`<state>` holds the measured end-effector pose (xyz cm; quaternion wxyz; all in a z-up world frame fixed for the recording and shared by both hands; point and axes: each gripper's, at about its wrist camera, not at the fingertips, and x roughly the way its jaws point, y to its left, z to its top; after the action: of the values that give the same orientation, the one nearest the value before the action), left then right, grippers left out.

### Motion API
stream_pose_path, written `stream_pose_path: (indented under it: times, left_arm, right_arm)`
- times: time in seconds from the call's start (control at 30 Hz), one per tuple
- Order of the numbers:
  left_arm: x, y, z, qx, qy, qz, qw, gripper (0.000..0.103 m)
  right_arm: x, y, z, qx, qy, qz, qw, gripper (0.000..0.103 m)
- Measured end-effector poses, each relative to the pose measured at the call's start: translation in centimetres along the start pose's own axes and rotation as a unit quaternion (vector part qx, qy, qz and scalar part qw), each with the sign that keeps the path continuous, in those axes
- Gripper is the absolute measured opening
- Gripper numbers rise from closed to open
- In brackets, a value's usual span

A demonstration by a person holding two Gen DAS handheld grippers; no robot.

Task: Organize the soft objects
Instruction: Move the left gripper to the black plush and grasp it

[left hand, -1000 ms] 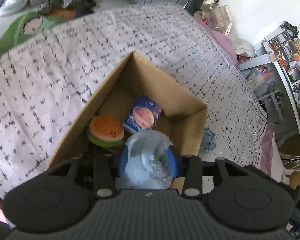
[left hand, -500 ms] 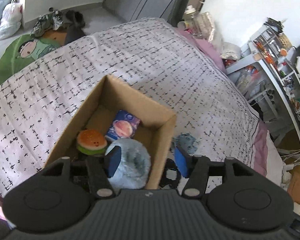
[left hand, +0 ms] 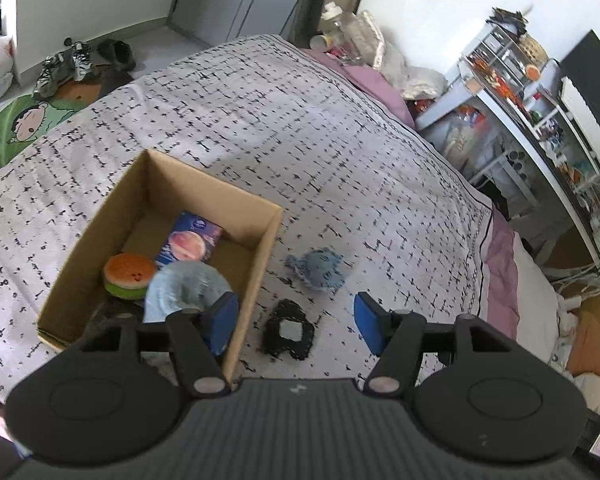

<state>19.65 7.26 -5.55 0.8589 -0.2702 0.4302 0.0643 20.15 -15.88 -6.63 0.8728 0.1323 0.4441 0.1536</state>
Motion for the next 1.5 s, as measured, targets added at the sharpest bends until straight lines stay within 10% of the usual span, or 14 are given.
stream_pose_path:
  times: [0.47,1.5]
  left_arm:
    - [2.5,-3.2,-1.9,0.025,0.022,0.020,0.9992,0.063]
    - [12.0,-5.2,-5.2,0.042,0.039,0.106,0.9927,0.062]
  right_arm:
    - [0.5,-3.6,0.6,0.017,0.014,0.021,1.000,0.098]
    - [5.8,-8.6,1.1,0.055,0.043,0.062,0.996,0.102]
